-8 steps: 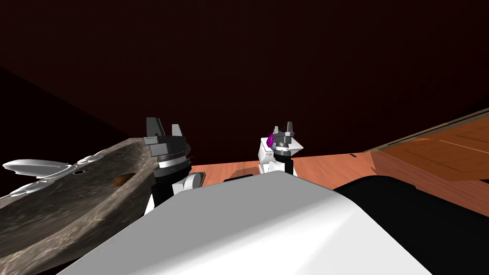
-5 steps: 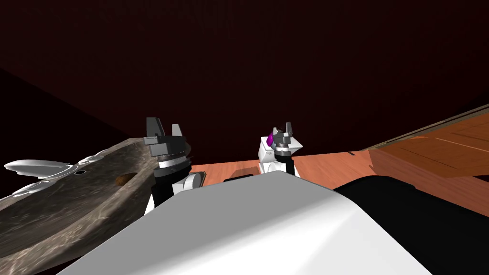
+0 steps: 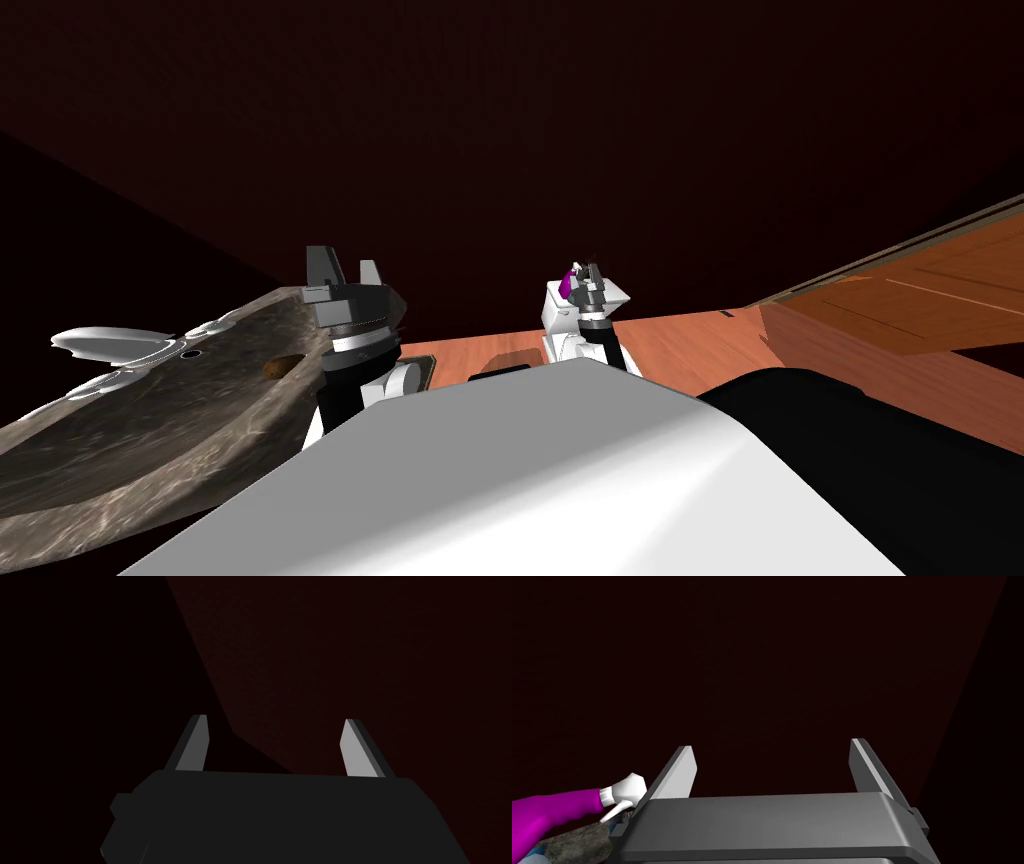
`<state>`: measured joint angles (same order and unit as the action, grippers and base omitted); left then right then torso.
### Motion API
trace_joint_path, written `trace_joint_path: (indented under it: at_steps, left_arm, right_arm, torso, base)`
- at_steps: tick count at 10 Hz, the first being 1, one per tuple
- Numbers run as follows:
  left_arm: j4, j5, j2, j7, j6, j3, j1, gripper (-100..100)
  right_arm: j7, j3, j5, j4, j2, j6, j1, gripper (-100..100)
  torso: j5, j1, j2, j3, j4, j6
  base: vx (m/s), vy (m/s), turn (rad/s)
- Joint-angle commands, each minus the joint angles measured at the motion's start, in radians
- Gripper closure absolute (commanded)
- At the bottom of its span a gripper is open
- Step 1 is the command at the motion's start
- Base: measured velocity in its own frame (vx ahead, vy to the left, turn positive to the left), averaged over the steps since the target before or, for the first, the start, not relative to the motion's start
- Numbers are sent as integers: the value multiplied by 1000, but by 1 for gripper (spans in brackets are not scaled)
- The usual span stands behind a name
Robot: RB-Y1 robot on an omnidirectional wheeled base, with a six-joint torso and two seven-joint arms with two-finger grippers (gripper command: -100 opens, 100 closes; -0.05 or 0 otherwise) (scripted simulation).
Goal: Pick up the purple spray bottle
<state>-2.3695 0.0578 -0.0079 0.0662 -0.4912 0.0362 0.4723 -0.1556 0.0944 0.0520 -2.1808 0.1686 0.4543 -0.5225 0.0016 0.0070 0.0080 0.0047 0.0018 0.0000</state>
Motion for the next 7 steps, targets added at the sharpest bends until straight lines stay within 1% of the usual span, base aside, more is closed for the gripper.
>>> trace_joint_path:
  at_steps: [1,4,7]
  left_arm:
    - [0,0,0,0,0,0,0,0]
    - [0,0,0,0,0,0,0,0]
    - [0,0,0,0,0,0,0,0]
  right_arm:
    - [1,15,-12,33,44,-20,-14,-100]
    - [8,41,-40,87,127,-71,-45,-100]
    - [19,68,-73,151,215,-127,-75,-100]
  torso:
    - [0,0,0,0,0,0]
    - [0,1,0,0,0,0]
    - [0,0,-2,-1,0,0]
  base:
    - [-110,111,-32]
    - [-123,123,-32]
    - [-92,101,-1]
